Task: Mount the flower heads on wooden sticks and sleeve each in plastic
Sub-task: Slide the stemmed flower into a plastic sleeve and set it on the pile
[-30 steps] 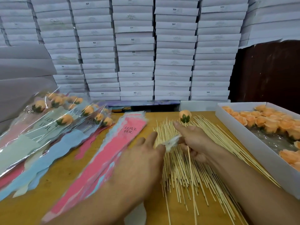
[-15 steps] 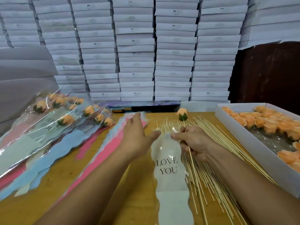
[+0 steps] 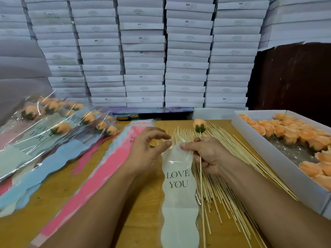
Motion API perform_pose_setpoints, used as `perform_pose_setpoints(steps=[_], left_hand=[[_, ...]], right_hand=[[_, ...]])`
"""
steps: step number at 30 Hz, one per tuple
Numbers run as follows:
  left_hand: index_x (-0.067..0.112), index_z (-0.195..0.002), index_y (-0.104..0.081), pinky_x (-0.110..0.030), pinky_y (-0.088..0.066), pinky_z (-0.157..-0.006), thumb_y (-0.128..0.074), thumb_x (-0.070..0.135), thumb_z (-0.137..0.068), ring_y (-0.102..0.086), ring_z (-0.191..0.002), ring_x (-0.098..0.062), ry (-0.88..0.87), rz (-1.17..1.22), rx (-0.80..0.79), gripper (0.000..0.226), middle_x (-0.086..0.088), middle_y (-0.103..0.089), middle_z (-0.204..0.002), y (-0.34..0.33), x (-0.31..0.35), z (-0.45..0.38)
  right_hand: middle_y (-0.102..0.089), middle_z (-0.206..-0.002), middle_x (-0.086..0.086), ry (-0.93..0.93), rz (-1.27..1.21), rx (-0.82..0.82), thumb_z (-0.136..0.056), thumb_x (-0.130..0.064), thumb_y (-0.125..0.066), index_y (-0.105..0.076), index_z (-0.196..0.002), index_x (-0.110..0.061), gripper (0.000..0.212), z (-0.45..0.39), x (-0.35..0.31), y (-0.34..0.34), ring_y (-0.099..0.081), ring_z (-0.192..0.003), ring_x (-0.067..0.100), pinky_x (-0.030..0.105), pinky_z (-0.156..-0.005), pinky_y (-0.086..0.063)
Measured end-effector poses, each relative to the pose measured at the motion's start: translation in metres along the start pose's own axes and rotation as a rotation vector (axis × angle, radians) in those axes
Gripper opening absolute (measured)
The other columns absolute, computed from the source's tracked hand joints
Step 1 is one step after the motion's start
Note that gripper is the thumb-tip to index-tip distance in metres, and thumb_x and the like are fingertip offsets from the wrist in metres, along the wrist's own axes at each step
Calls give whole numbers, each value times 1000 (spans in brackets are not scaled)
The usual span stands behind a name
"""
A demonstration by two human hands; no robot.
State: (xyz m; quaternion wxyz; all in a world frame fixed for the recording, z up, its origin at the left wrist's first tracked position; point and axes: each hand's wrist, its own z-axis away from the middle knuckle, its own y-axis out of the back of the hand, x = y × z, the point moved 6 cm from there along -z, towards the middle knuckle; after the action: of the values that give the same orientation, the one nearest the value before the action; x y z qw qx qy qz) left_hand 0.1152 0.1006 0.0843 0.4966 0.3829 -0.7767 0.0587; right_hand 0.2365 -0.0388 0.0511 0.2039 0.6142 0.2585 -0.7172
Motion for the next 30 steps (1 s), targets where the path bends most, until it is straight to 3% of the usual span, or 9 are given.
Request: perform_pose_setpoints(steps=[5, 8, 11, 16, 20, 26, 30], left_hand=[[26, -99, -77, -25, -48, -87, -81, 12, -81, -55, -112, -11, -118, -175, -37, 23, 4, -58, -117, 1, 4, -3], [21, -103, -79, -21, -42, -89, -81, 12, -81, -51, -110, -10, -202, -297, -29, 24, 5, -58, -109, -2, 8, -2], [17, -106, -79, -26, -44, -89, -80, 10, -82, -54, -103, -14, -252, -373, -14, 25, 4, -59, -102, -3, 11, -2], [16, -114, -72, -29, -53, -90, -79, 3, -82, -64, -92, -13, -165, -282, -28, 35, 6, -66, -94, -2, 5, 0], [22, -115, -64, -25, -54, -85, -80, 7, -81, -63, -90, -16, -117, -268, 2, 40, 3, -65, -93, 3, 1, -2], [24, -92, -67, -26, -53, -77, -83, 12, -80, -59, -81, -12, -13, -229, -27, 23, -1, -65, -89, 4, -7, 0], [24, -89, -68, -20, -51, -68, -83, 8, -78, -53, -69, 0, 23, -173, -71, 24, 3, -64, -85, 4, -10, -1]], right_hand=[[-59, -51, 4, -24, -7, 38, -82, -2, -80, -47, -79, -14, 36, 0, 2, 2, -38, -29, 8, 16, -27, -21], [-58, -54, 6, -33, -11, 46, -81, -1, -80, -49, -79, -12, 33, -2, 2, 3, -38, -29, 8, 15, -28, -20], [-59, -56, 7, -38, -23, 55, -82, 0, -79, -48, -82, -12, 33, -2, 3, 4, -38, -29, 7, 15, -27, -20], [-64, -67, 11, -45, 7, 38, -82, -1, -79, -53, -86, -8, 28, -2, 3, 4, -41, -31, 8, 16, -27, -22], [-64, -60, 9, -55, 11, 32, -83, 0, -78, -55, -82, -6, 24, -2, 2, 5, -42, -31, 8, 16, -27, -22], [-65, -59, 9, -57, 27, 16, -84, 0, -77, -54, -80, -7, 25, 2, 0, 4, -41, -31, 8, 16, -27, -22], [-63, -62, 9, -47, 32, 6, -82, 0, -79, -50, -82, -10, 30, 3, -2, 3, -41, -31, 8, 17, -27, -23]])
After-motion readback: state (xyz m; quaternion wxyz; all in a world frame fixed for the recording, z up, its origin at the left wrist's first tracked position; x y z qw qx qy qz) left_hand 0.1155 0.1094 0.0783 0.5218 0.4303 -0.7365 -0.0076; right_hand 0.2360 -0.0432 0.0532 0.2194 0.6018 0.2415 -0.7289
